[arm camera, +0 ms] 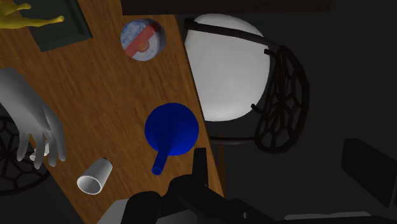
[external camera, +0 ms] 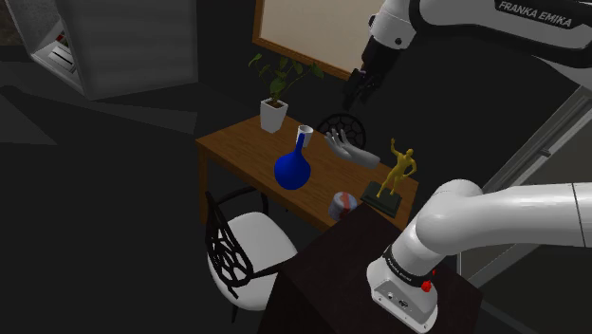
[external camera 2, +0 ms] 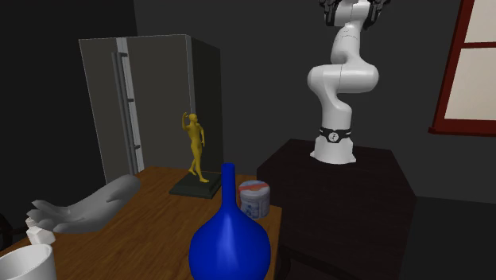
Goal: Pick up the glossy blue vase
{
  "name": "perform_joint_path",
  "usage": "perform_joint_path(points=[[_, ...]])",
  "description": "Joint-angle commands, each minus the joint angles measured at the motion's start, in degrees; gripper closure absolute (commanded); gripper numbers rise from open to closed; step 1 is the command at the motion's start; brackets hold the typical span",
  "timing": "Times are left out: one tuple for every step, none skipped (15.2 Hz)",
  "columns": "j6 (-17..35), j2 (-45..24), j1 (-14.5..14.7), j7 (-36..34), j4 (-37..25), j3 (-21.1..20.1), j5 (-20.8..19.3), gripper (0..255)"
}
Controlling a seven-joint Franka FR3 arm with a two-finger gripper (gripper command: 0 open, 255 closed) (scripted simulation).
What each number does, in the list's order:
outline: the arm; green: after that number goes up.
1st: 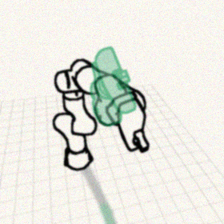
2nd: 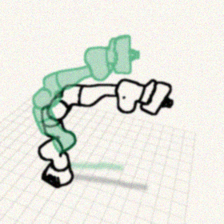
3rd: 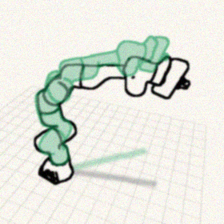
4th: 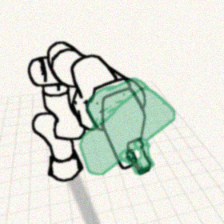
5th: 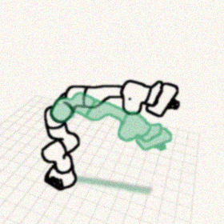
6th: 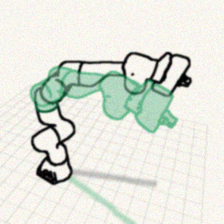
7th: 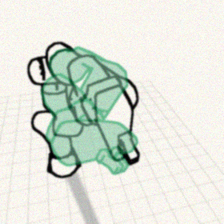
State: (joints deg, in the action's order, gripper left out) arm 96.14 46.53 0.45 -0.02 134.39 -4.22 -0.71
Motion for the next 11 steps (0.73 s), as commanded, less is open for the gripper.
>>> perform_joint_path(points=[[0.0,0.0,0.0,0.0,0.0,0.0,0.0,0],[1.75,-1.15,-0.27,0.51,0.61,0.58,-0.28,0],[3.51,-2.38,-0.54,1.01,1.14,1.15,-0.54,0],[5.25,-3.68,-0.8,1.51,1.6,1.72,-0.79,0],[7.0,-5.05,-1.05,2.01,1.98,2.29,-1.03,0],[8.73,-6.49,-1.29,2.49,2.28,2.87,-1.26,0],[10.44,-8.0,-1.55,2.99,2.51,3.42,-1.45,0],[12.15,-9.56,-1.79,3.49,2.65,3.97,-1.63,0],[13.83,-11.19,-2.03,3.99,2.72,4.53,-1.78,0],[15.49,-12.88,-2.25,4.49,2.71,5.07,-1.91,0],[17.12,-14.61,-2.46,4.99,2.62,5.62,-2.01,0]])
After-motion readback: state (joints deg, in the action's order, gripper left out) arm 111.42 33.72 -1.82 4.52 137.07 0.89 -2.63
